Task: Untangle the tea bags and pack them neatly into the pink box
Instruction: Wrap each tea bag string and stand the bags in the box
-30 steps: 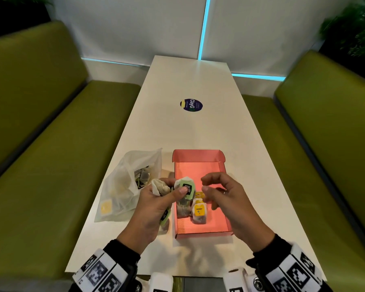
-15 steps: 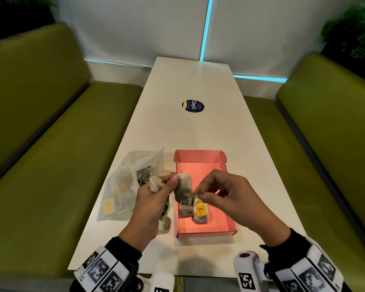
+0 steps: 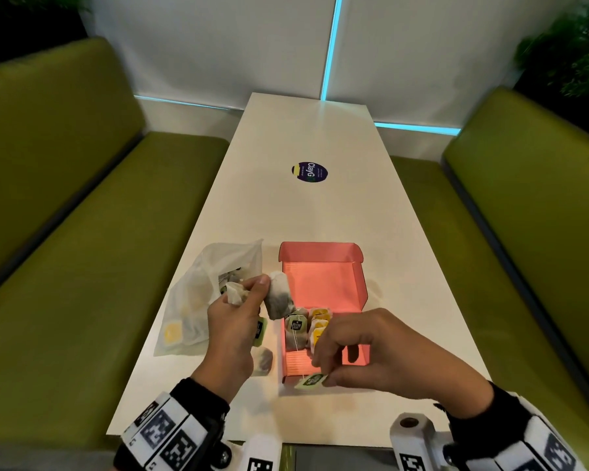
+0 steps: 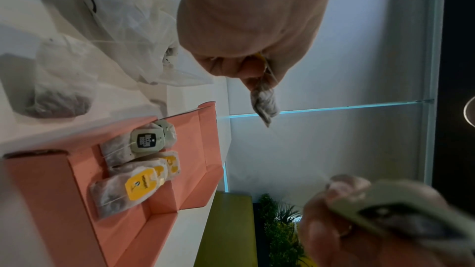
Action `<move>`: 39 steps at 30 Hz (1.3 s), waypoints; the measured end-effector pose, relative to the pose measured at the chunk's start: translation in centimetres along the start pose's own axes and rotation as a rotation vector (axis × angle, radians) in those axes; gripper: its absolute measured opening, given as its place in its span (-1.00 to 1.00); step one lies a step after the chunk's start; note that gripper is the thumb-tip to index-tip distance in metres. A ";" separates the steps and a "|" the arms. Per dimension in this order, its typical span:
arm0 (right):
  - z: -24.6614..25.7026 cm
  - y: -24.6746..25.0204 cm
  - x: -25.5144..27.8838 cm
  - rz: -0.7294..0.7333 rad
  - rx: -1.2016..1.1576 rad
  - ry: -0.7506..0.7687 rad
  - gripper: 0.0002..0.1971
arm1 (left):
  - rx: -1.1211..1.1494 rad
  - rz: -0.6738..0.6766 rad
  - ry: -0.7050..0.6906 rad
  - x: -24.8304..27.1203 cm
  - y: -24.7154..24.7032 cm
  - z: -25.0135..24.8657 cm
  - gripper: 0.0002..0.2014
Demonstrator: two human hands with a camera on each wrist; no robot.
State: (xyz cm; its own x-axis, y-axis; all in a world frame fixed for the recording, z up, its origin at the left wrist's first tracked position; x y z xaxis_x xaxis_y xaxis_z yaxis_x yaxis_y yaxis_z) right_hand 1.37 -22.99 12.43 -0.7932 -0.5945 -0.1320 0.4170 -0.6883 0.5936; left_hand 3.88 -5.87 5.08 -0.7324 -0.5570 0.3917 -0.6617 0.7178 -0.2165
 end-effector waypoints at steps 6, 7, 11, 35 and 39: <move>0.2 0.4 -0.7 -0.116 -0.146 -0.094 -0.94 | -0.058 0.018 -0.149 0.9 -0.5 -0.2 -0.83; 0.3 0.4 -1.0 -0.146 -0.161 -0.100 -0.94 | -0.068 0.032 -0.168 1.0 -0.6 -0.2 -0.82; 0.4 0.9 -2.2 -0.313 -0.251 -0.151 -0.81 | -0.077 0.086 -0.202 1.8 -0.8 0.1 -0.88; -4.1 -0.3 -2.8 -0.437 -0.387 -0.720 -0.85 | -0.164 0.509 -0.621 4.1 -0.8 -0.4 -0.92; -4.7 -1.1 -2.4 -0.343 -0.464 -0.875 -0.82 | -0.234 0.542 -0.897 4.0 -0.7 -0.6 -0.90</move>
State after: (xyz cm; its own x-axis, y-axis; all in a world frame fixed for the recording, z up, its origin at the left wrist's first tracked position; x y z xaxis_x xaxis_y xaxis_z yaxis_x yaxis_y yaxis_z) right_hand 4.88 -22.77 8.35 -0.8684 0.0436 0.4940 0.0914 -0.9650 0.2459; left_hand 1.55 -8.36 7.28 -0.8329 -0.1751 -0.5251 -0.2353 0.9707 0.0496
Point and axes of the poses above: each hand's wrist, its own x-axis away from the middle knuckle, its own y-axis out of the back of the hand, z = x × y, the point moved 3 cm from there along -x, towards the middle knuckle, and after that the axes turned 13 degrees about -z, right-handed, at the moved point
